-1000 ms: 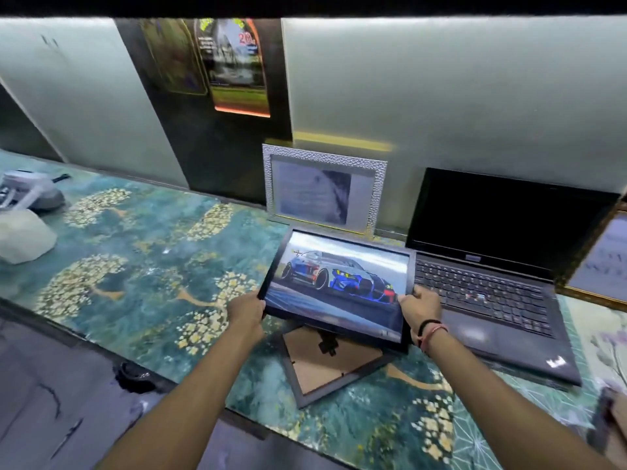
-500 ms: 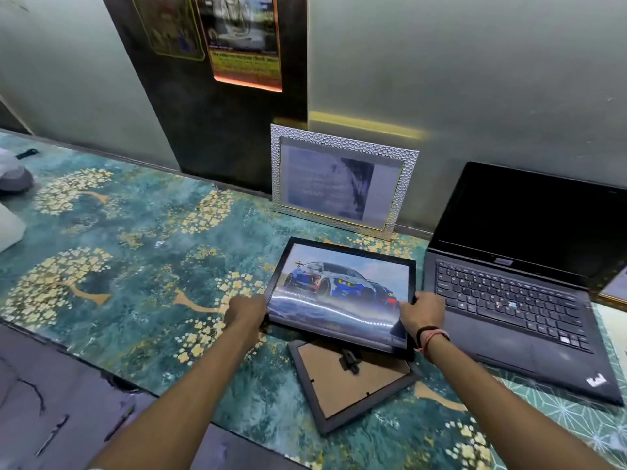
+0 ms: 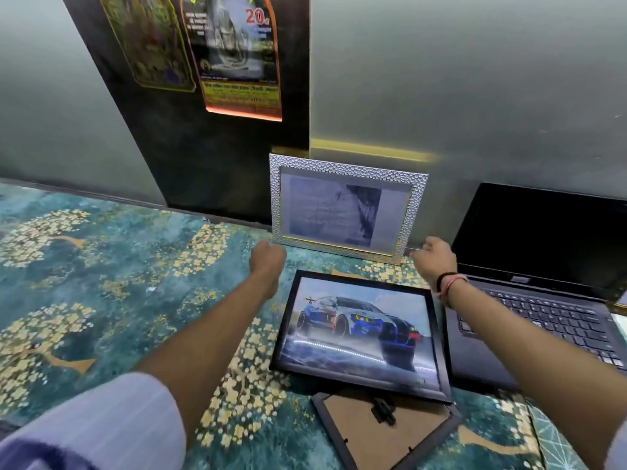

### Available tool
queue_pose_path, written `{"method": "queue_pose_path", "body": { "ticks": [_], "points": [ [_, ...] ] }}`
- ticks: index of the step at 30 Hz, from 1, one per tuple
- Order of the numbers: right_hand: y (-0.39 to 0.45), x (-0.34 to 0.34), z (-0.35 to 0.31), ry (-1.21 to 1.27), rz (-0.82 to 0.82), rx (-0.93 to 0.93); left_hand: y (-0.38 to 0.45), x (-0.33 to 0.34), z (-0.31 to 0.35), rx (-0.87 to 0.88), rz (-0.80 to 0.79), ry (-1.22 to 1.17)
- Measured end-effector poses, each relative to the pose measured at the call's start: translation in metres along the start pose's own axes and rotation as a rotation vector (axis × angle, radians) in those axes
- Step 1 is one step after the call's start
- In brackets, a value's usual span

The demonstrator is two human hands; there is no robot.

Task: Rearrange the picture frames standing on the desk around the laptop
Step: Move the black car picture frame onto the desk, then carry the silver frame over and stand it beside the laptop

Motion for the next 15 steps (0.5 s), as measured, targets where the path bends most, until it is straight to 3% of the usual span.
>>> {"method": "queue_pose_path", "body": {
  "ticks": [6,10,15],
  "points": [
    [0.045,0.008,-0.032,0.238,-0.067,0.023,0.030,0.036,0.060,0.123,-0.168,-0.213],
    [0.053,0.014,-0.045,0.418,-0.056,0.019,0.051,0.061,0.060,0.100,-0.286,-0.216],
    [0.059,0.023,-0.039,0.688,-0.013,0.071,0.052,0.064,0.034,0.080,-0.285,-0.304]
  ]
}}
Point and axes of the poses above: each hand's wrist, its own y-axis towards the middle knuckle, its own x-axis out of the palm, z = x × y, the point moved 10 cm from there along y, towards the middle knuckle, and after that the axes turned 4 degrees about -y, right-handed, at the moved point
